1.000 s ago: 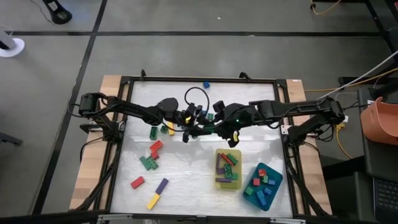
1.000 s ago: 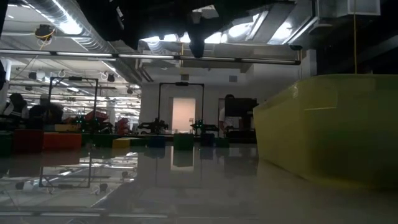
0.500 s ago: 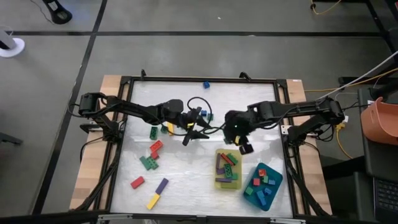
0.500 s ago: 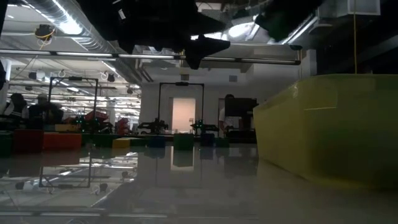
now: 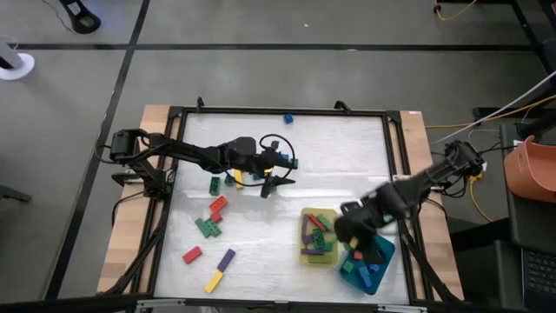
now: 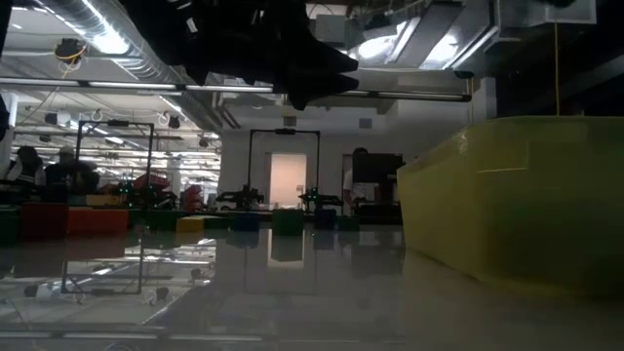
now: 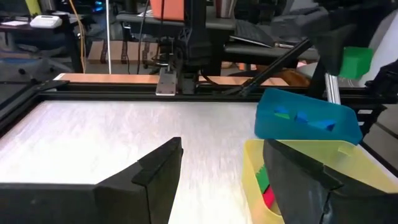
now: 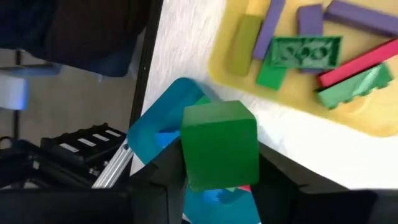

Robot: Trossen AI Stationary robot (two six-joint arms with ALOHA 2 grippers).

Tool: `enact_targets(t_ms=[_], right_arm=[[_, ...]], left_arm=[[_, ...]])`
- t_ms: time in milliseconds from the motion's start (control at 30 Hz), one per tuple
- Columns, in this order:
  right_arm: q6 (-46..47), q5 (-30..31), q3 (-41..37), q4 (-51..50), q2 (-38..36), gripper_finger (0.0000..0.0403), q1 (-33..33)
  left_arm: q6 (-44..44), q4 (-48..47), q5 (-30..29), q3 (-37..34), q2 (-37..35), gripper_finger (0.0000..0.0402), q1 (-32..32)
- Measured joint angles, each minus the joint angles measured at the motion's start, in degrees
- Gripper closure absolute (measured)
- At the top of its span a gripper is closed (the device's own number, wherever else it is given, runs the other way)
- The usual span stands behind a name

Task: Sort blocks by size
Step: Put the small green block into the blue bin

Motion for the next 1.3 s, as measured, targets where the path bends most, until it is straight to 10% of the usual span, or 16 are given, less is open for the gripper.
enact_targets(t_ms=[600, 1300], right_arm=[[30.10, 12.40, 0.00, 0.65, 9.46, 0.0252, 21.88], [33.71, 18.47, 0.01, -0.10, 14.85, 0.0251, 24.84]], left_arm=[[-2.38, -0.36, -7.62, -0.09, 0.00, 0.0188, -0.35], [0.04, -8.89, -16.94, -0.14, 4.75, 0.0188, 7.11]])
